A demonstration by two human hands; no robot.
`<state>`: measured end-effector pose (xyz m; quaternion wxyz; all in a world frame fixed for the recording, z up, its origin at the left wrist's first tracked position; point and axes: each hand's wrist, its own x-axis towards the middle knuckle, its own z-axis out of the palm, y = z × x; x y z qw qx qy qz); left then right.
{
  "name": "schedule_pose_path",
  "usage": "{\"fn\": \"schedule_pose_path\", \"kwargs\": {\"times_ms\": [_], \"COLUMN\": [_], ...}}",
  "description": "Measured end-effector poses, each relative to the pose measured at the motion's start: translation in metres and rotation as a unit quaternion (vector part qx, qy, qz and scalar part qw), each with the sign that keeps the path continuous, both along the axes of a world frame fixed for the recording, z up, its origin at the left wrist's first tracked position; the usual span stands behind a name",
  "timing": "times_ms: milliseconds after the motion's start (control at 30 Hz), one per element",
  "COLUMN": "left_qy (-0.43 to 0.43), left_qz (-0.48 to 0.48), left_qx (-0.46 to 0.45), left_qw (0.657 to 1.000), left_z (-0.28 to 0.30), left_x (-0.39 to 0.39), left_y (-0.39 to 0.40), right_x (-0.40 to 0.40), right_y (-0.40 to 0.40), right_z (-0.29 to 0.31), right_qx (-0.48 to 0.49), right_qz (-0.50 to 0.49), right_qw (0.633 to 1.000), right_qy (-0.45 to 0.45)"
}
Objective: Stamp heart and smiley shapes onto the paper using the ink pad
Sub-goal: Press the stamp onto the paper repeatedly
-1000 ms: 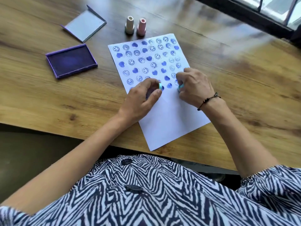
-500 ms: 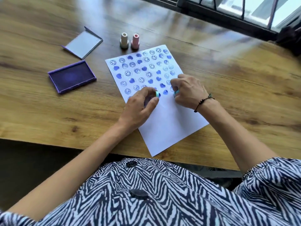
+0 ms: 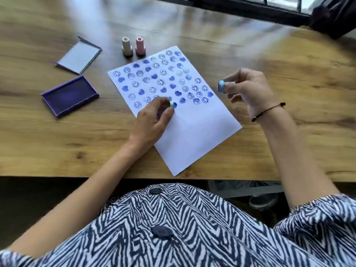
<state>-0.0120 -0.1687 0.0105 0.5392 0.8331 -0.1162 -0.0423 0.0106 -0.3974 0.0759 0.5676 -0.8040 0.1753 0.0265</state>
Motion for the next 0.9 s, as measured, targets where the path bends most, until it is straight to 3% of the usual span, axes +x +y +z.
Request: {"fn": "schedule_pose_path", "kwargs": {"times_ms": [567, 900], "left_qy": [-0.003, 0.057], "left_qz": [0.002, 0.013], "left_qx": [-0.024, -0.176], "left_qw": [1.000, 0.983], "left_z": [-0.002, 0.001], "left_x": [0.000, 0.001], "left_y": [0.000, 0.010], "right_x": [-0.012, -0.010], "right_y": [0.017, 0.030], "right_z": [-0.015, -0.014], "right_qx": [0.116, 0.247], "right_qz": [0.009, 0.023], "right_qw": [0.993, 0.968], "right_qy": [0.002, 0.037]}}
